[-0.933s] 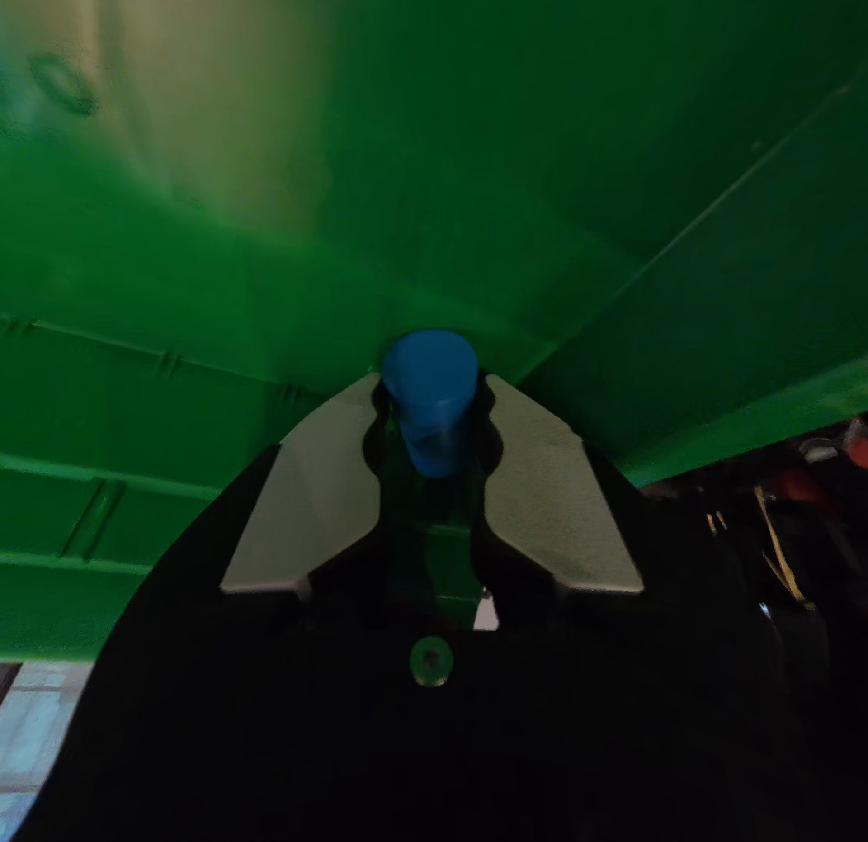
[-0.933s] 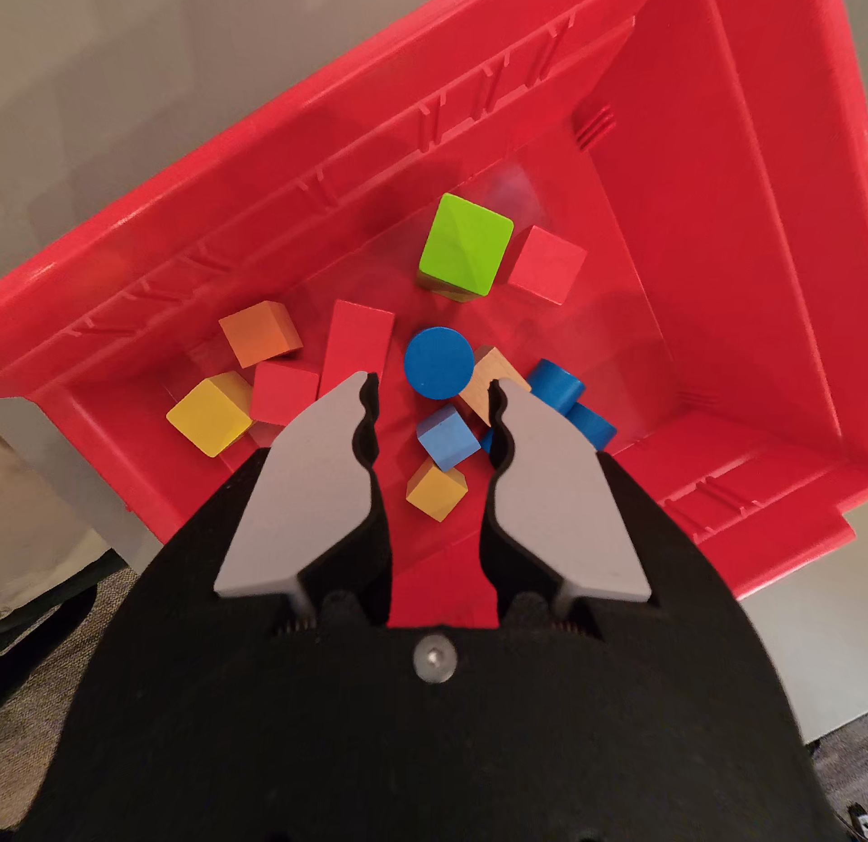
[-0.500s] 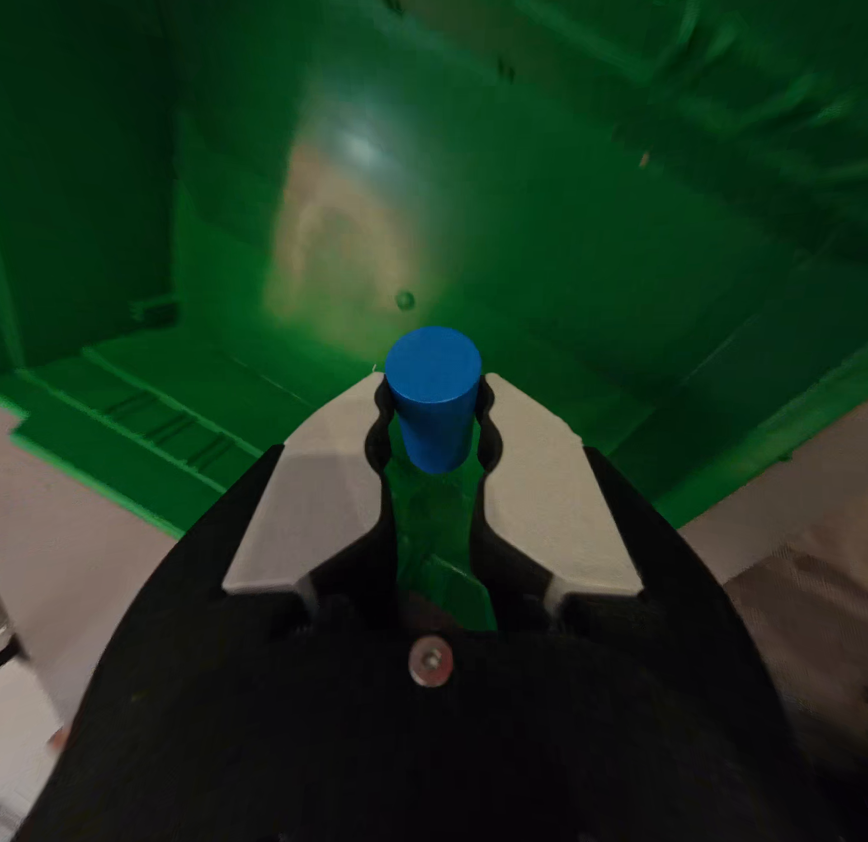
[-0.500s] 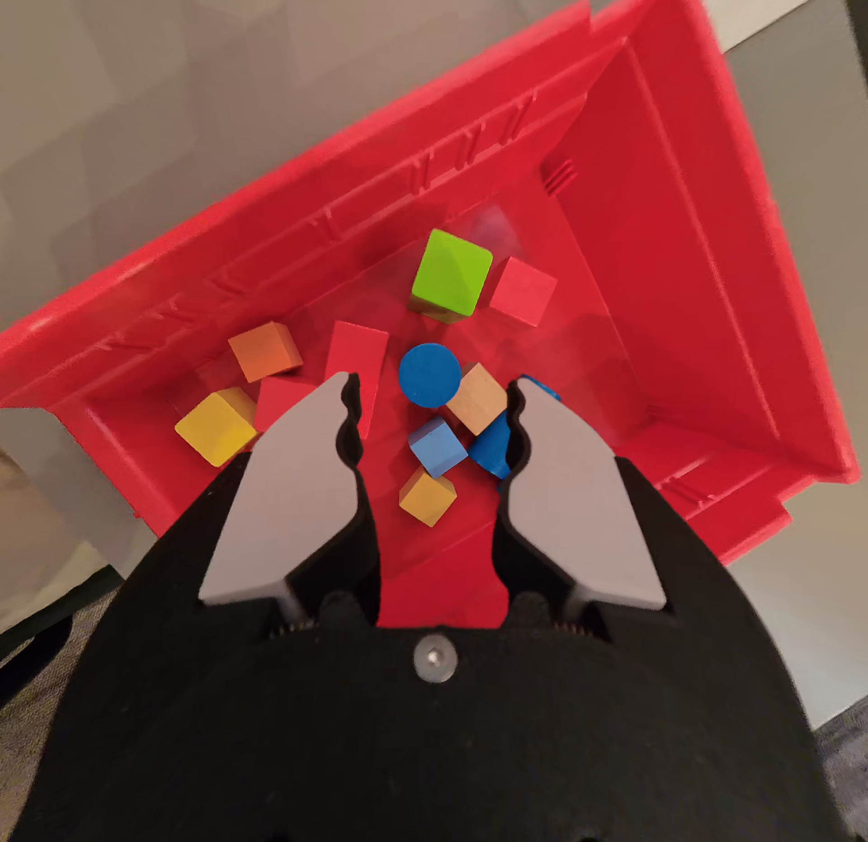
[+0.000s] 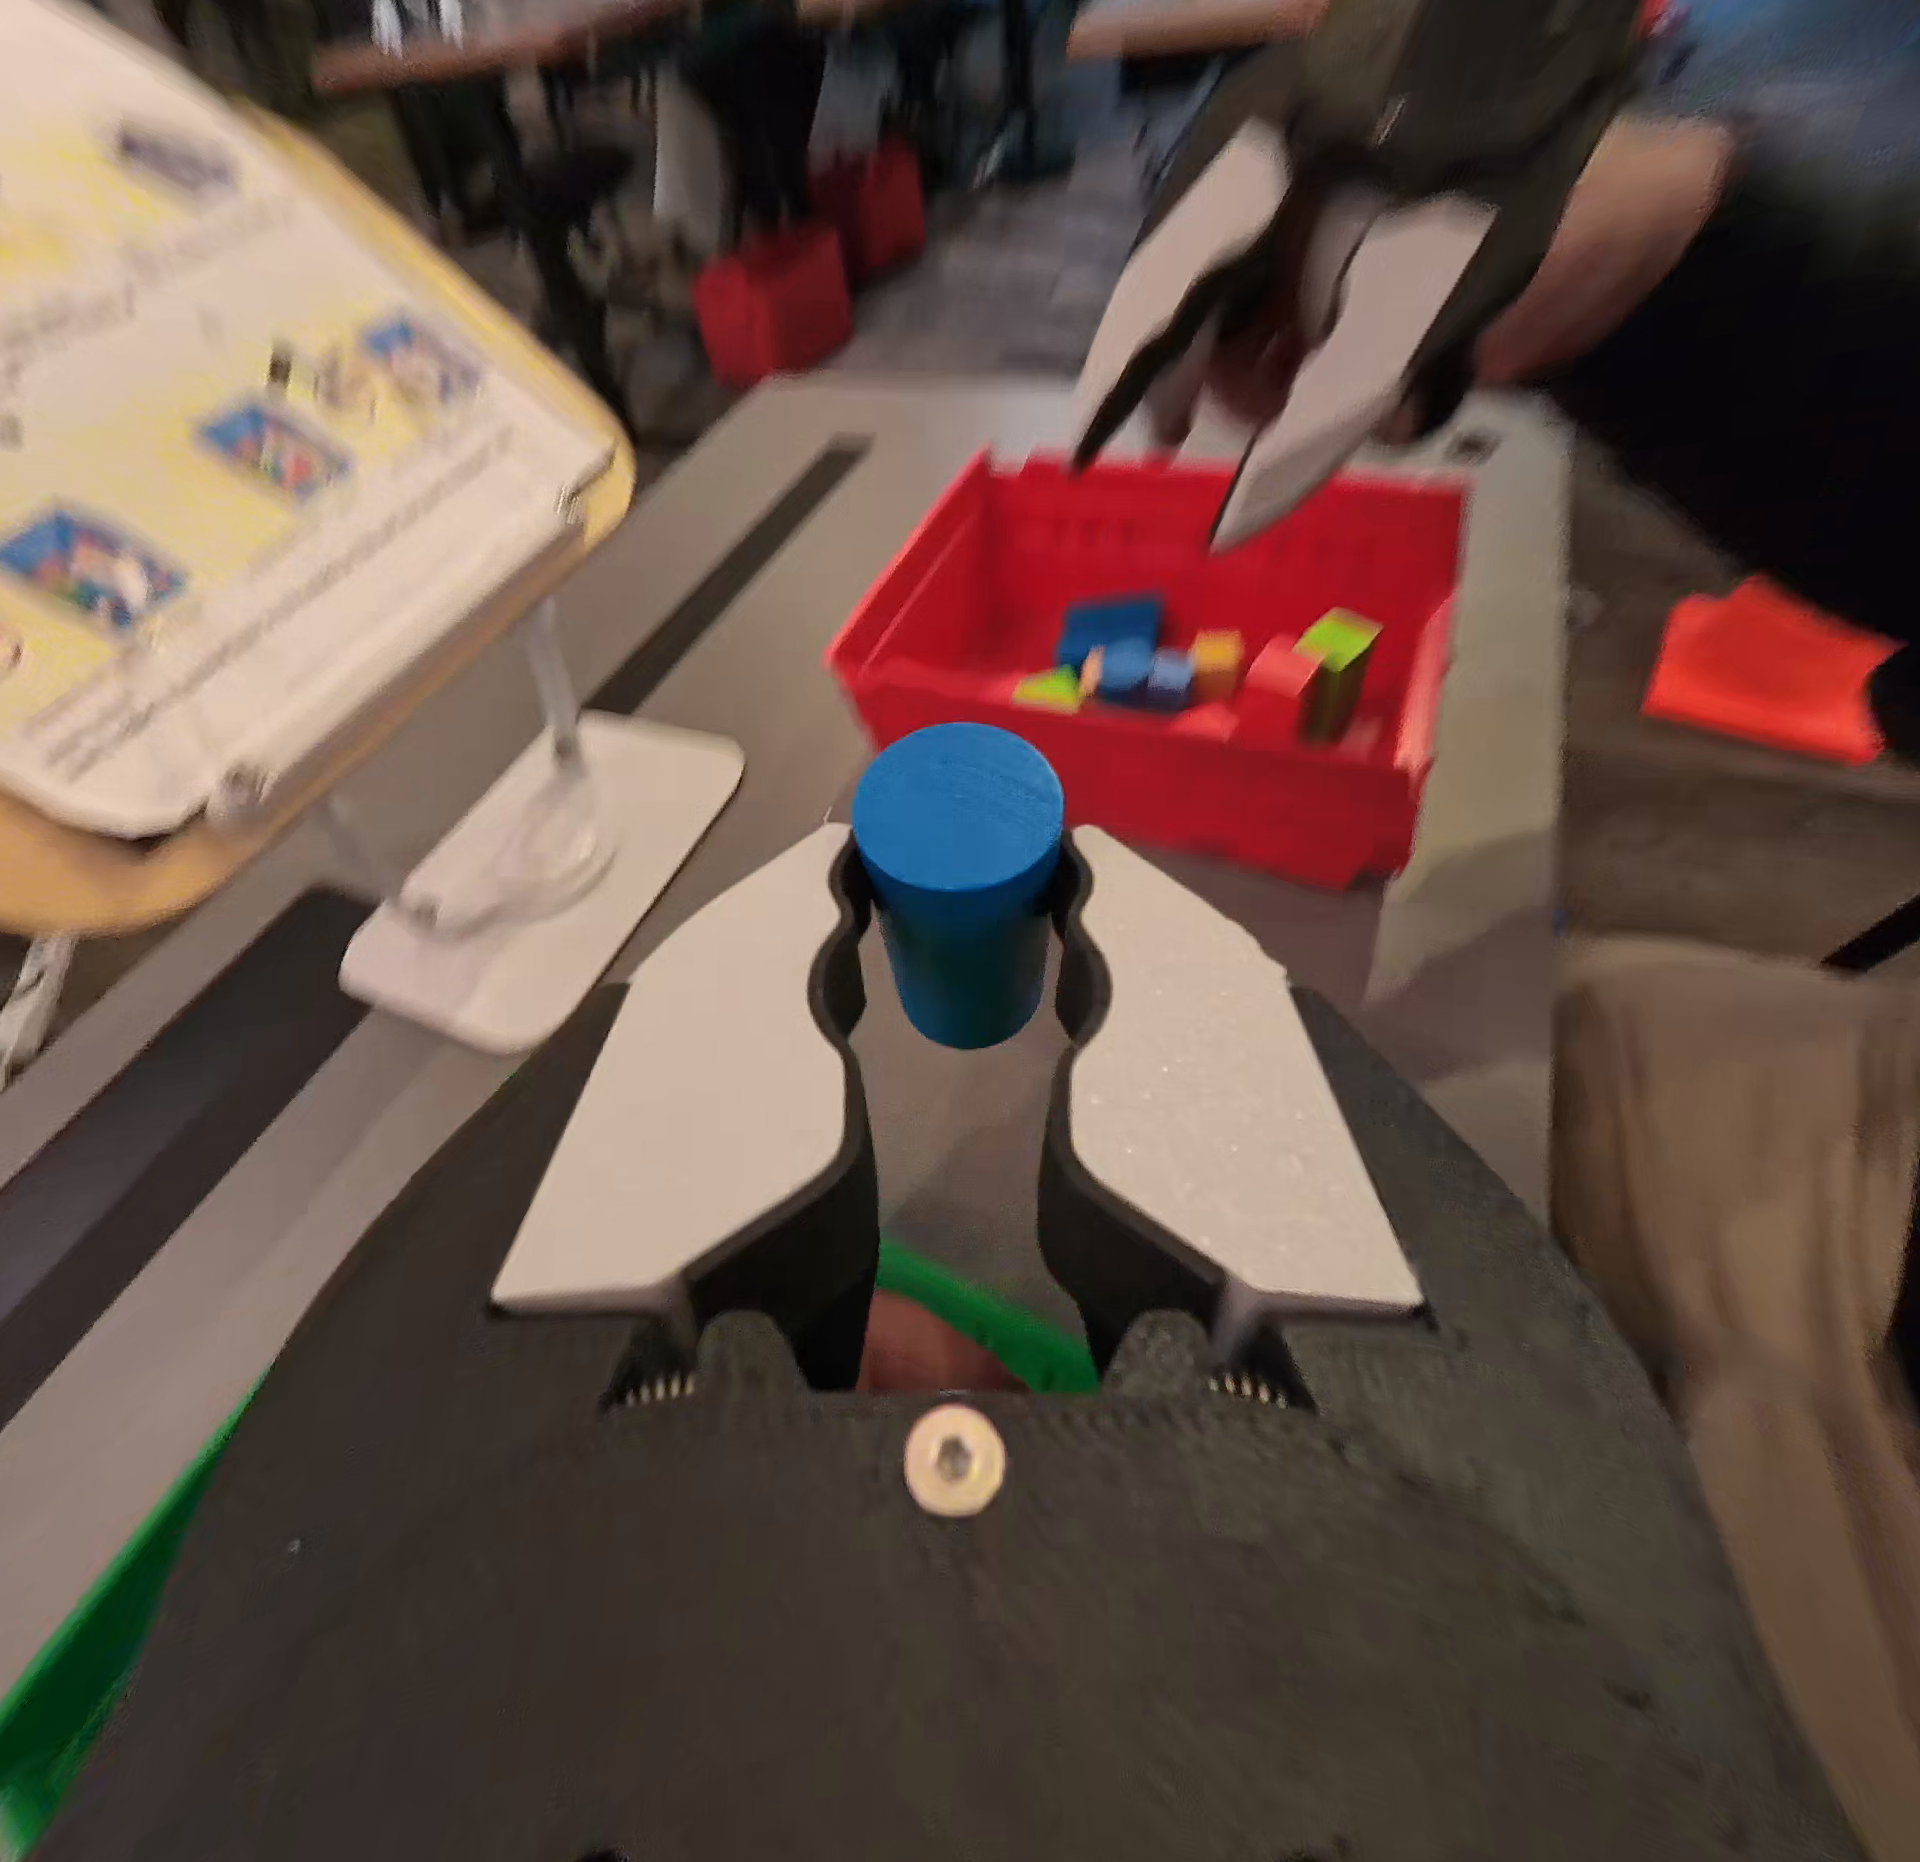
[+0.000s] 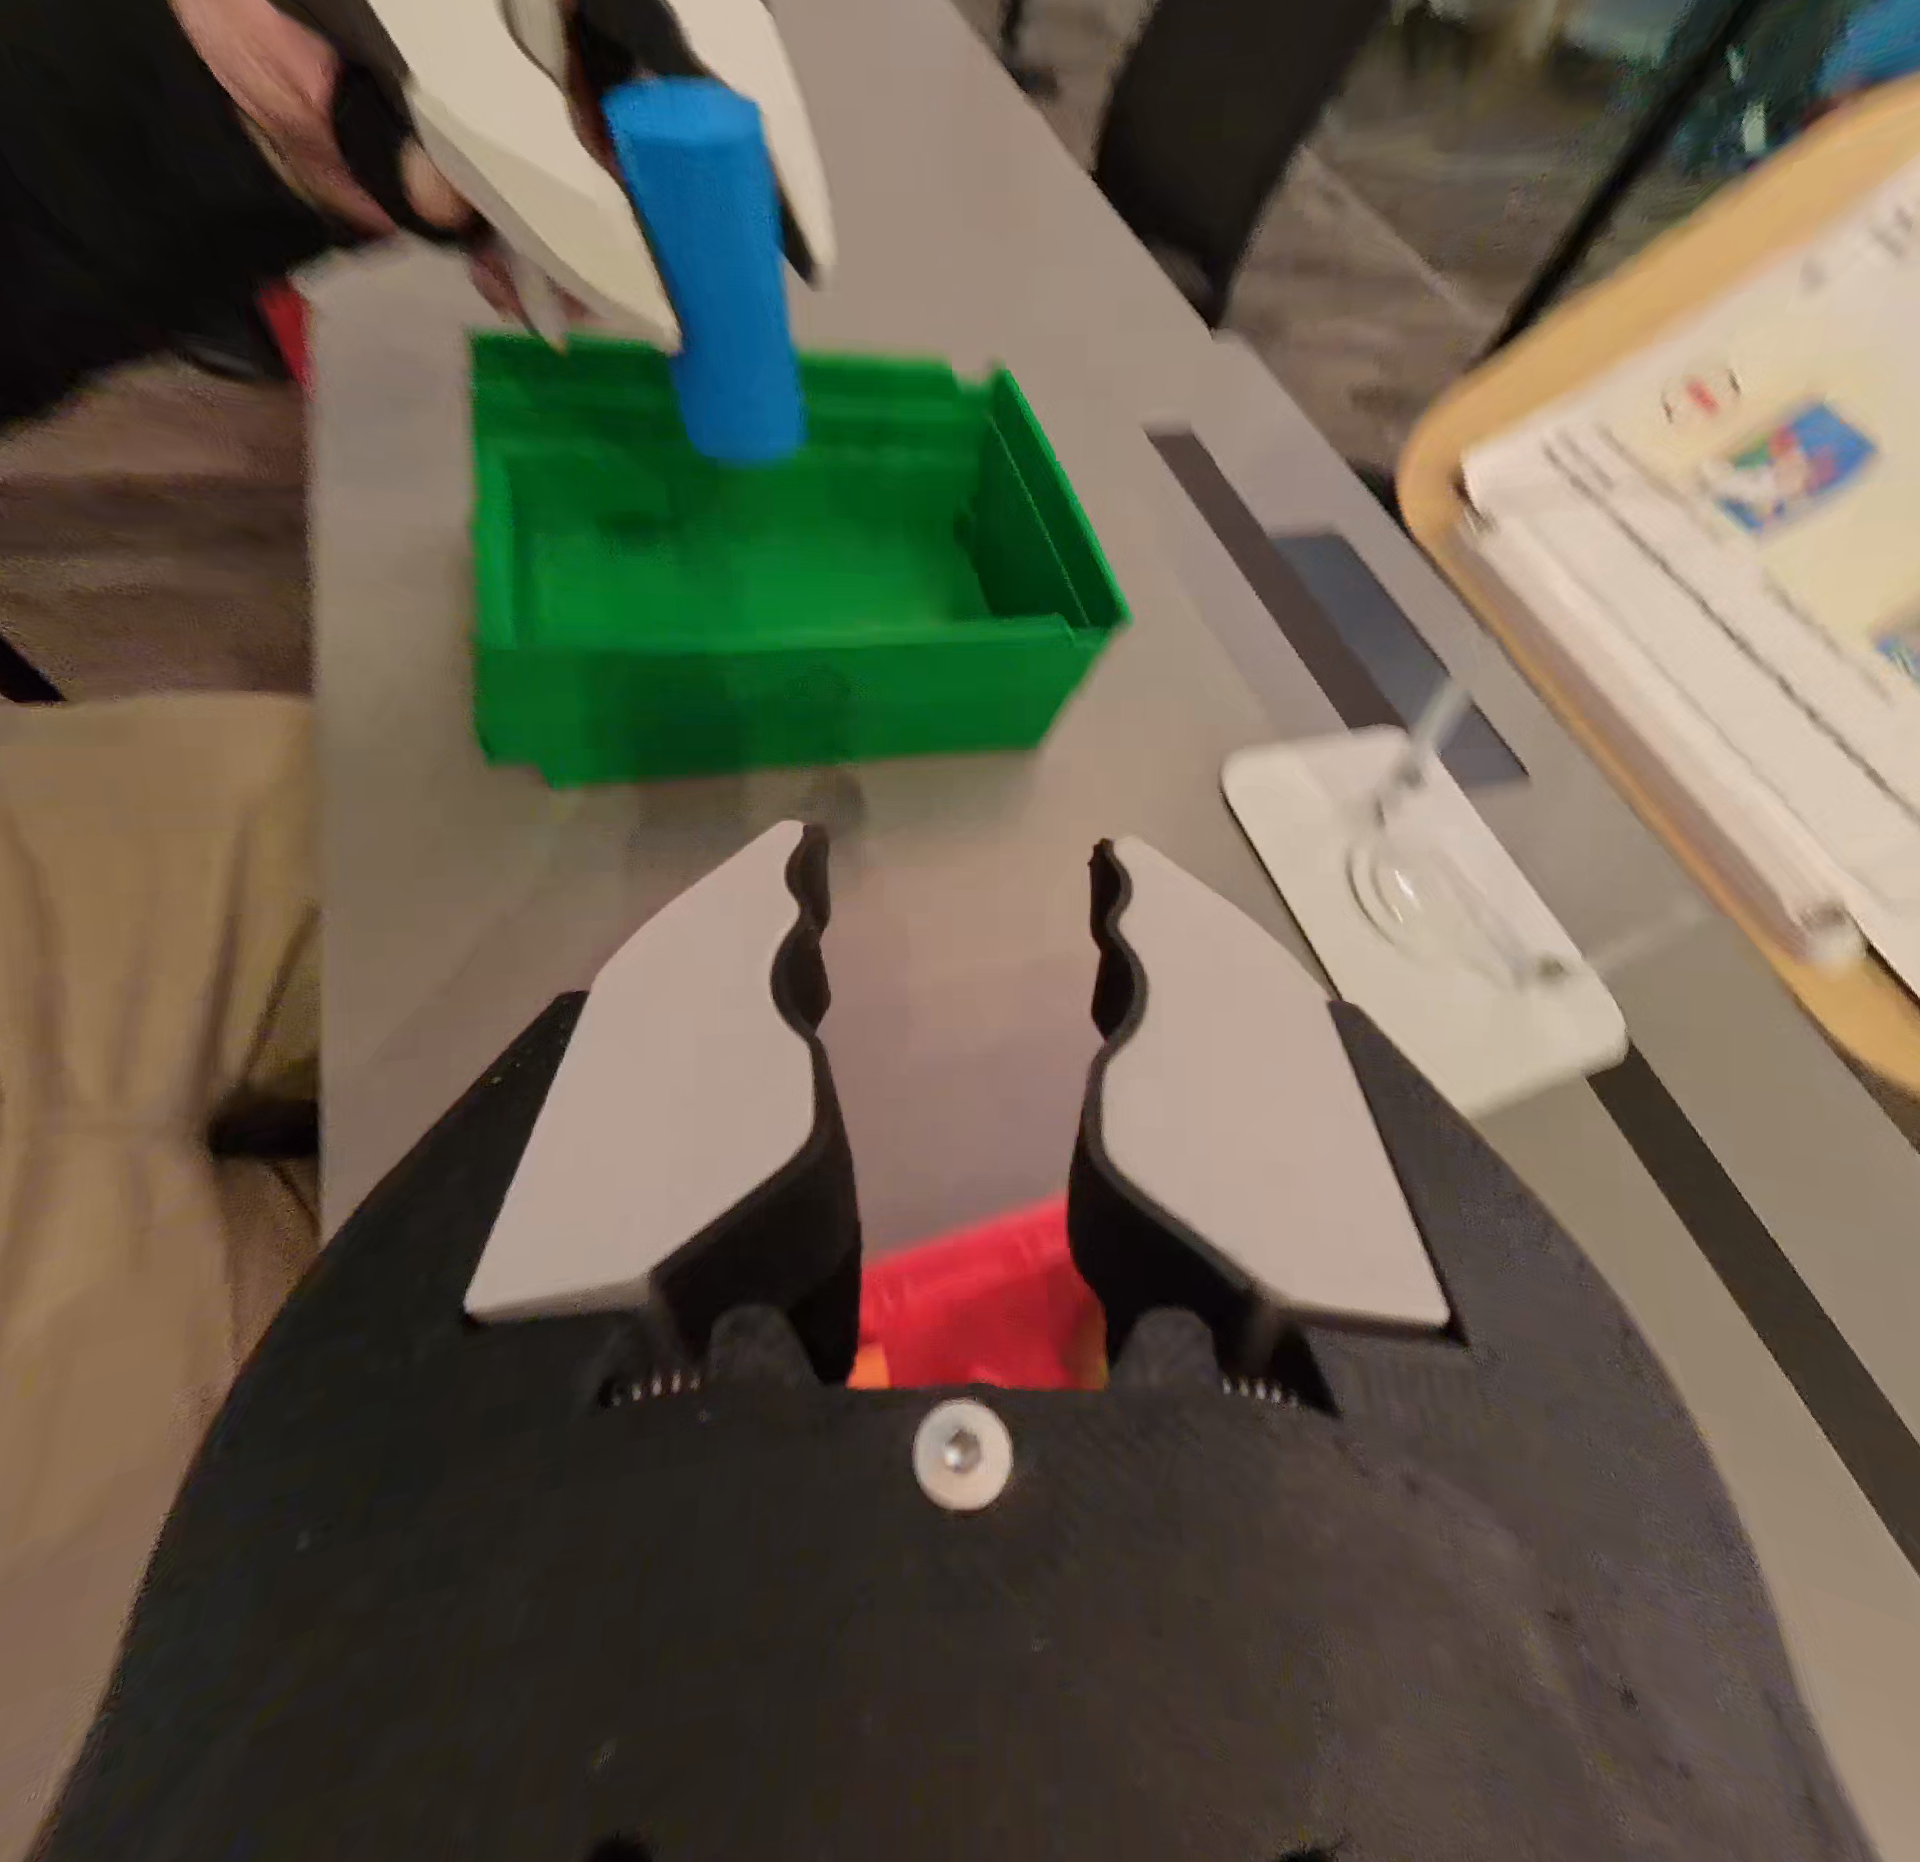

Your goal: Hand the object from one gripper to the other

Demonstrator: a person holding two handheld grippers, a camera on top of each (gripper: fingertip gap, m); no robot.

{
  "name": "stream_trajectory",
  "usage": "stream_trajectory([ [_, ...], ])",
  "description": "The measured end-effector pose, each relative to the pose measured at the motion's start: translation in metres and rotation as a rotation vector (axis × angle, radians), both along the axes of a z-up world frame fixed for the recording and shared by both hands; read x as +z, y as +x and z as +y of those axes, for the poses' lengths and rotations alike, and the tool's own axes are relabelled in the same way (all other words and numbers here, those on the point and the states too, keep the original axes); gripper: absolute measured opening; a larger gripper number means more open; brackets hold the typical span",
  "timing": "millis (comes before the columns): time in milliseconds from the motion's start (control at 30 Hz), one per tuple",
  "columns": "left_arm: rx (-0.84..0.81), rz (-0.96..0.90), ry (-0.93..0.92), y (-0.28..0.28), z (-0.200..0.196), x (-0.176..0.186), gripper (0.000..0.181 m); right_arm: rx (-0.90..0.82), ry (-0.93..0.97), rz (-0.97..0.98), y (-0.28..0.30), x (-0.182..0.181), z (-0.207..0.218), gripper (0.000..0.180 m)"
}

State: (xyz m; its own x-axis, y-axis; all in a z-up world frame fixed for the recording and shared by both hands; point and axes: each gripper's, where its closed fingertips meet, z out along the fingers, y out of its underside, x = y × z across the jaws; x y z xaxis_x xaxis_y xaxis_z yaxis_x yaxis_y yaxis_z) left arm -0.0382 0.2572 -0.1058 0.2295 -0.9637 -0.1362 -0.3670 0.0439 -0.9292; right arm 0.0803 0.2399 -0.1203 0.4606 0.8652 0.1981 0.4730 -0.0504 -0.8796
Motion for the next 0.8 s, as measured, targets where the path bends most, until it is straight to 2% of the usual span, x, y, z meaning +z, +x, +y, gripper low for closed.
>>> stream_trajectory([
  [33, -0.034, -0.059, 0.013, 0.011, -0.011, 0.012, 0.034, 0.040, 0.011, 0.040, -0.016, 0.005, -0.006, 0.049],
  [167, -0.095, -0.233, 0.043, 0.044, -0.042, 0.045, 0.034, 0.197, -0.004, 0.215, -0.068, 0.015, -0.031, 0.048],
  [367, -0.171, -0.364, -0.012, 0.059, -0.064, 0.051, 0.034, 0.252, -0.006, 0.424, -0.081, 0.038, -0.041, 0.034],
  [800, -0.240, -0.553, -0.145, 0.055, -0.066, 0.060, 0.033, 0.276, 0.031, 0.468, -0.068, 0.055, -0.046, 0.033],
])
